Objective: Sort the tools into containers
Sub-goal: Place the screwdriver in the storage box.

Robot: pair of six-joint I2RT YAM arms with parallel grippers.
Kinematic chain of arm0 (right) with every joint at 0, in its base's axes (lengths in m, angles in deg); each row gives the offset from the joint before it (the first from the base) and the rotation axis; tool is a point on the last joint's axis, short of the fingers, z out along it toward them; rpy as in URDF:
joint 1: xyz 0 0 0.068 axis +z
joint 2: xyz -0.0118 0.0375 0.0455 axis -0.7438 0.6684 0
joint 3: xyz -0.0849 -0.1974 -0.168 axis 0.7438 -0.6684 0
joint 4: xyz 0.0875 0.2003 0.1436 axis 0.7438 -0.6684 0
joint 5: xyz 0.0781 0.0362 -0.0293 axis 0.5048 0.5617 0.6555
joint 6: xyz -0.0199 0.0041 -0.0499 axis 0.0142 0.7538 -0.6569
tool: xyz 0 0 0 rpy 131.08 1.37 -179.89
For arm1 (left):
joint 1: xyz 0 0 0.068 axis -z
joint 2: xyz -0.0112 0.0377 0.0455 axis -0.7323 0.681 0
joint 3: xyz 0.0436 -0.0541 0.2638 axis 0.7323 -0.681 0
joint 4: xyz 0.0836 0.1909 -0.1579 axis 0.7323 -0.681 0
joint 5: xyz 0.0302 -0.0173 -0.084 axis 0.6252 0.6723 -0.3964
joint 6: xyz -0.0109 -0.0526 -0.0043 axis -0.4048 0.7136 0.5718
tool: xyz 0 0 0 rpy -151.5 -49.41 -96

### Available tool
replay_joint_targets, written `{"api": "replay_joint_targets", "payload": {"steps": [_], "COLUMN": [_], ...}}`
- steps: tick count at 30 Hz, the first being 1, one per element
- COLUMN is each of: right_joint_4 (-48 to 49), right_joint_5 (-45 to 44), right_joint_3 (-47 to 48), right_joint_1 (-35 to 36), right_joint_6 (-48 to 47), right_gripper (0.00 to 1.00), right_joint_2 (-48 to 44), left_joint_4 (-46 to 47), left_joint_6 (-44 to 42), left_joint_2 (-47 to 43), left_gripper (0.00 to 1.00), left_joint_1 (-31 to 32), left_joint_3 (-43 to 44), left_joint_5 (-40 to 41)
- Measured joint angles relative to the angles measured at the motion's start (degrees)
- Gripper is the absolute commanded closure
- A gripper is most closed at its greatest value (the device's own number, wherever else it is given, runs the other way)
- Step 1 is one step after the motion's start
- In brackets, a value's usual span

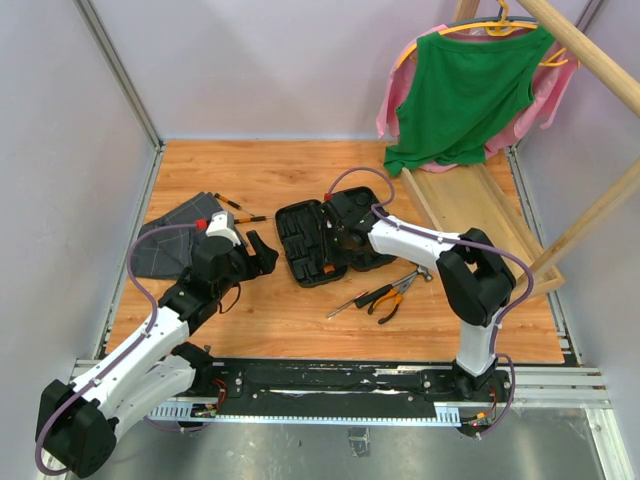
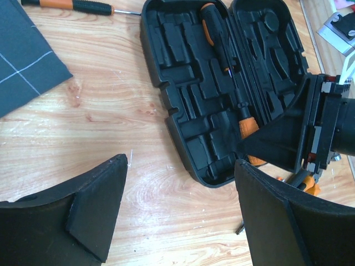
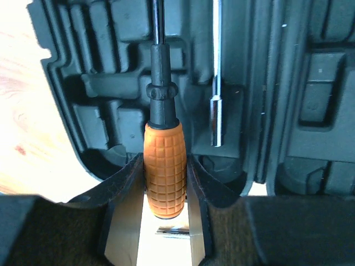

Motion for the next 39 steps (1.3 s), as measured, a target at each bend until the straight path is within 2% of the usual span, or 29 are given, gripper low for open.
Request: {"api": "replay_joint_targets", "payload": {"steps": [18,21,25,28,39], "right_joint_4": [-0.2,-0.2,-0.2,-0.2,-1.6], "right_joint_5": [3.2,3.7,4.1,4.2,3.4], "right_joint_3": [0.9,0.9,0.9,0.9,0.9], "right_joint_1": [-1.2,-1.2,-1.2,-1.2,-1.2], "right_joint_6": [0.8,0.8,0.8,0.7,-1.1], "right_gripper": [0.79,0.75,0.61,0.55,0.48], "right_joint_2": [2.3,2.7,3.0,3.0,1.8], "left_joint_4": [0.0,0.0,0.0,0.0,0.0], "left_joint_6": [0.0,0.0,0.0,0.0,0.0], "left_joint_2": [0.8,0.8,0.8,0.8,0.8], "left_gripper": [0.19,0.19,0.19,0.19,0.19], "left_joint_1": [0.0,0.0,0.0,0.0,0.0], "left_joint_3": [0.0,0.0,0.0,0.0,0.0], "left_joint_5": [-0.3,-0.5,-0.5,-0.5,-0.5]}}
